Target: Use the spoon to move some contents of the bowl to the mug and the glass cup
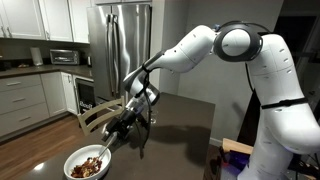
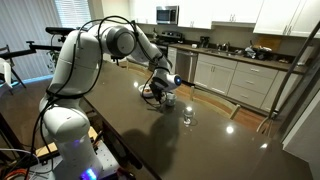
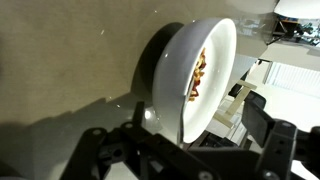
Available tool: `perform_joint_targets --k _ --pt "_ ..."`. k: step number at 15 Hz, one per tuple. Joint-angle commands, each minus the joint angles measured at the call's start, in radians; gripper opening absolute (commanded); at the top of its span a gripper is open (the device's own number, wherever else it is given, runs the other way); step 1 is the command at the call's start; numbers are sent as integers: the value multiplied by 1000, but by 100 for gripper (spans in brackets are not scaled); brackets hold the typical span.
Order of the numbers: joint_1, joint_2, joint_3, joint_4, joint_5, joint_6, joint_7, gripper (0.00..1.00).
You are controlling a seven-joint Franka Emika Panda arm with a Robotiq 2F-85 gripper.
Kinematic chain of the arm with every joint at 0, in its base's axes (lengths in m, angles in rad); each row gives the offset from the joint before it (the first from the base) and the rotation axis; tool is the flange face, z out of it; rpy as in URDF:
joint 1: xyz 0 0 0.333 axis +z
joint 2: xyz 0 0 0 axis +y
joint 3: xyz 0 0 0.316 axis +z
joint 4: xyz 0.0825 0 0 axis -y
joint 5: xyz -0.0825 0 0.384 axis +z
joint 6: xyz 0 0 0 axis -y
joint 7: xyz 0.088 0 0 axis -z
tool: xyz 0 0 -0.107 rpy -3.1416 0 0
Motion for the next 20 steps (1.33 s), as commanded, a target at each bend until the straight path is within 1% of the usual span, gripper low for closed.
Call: perform_joint_targets --k 1,2,6,8,11,14,15,16,18,19,20 --pt "-25 34 12 45 -20 -24 -4 68" --pt "-25 33 11 45 -21 -24 1 60" --pt "-26 20 7 32 -22 -16 10 33" --pt "-27 11 5 23 -21 -13 8 22" --pt "-31 5 5 17 -20 -12 9 1" --pt "-32 1 4 14 -21 -11 11 0" --pt "-32 -2 3 14 -21 -11 11 12" --pt "-32 -3 3 14 -20 -10 12 34" --pt "-32 -1 3 14 -20 -11 11 38" --pt "-32 -1 2 15 -20 -11 11 43" --pt "-32 -1 2 14 -19 -12 10 24"
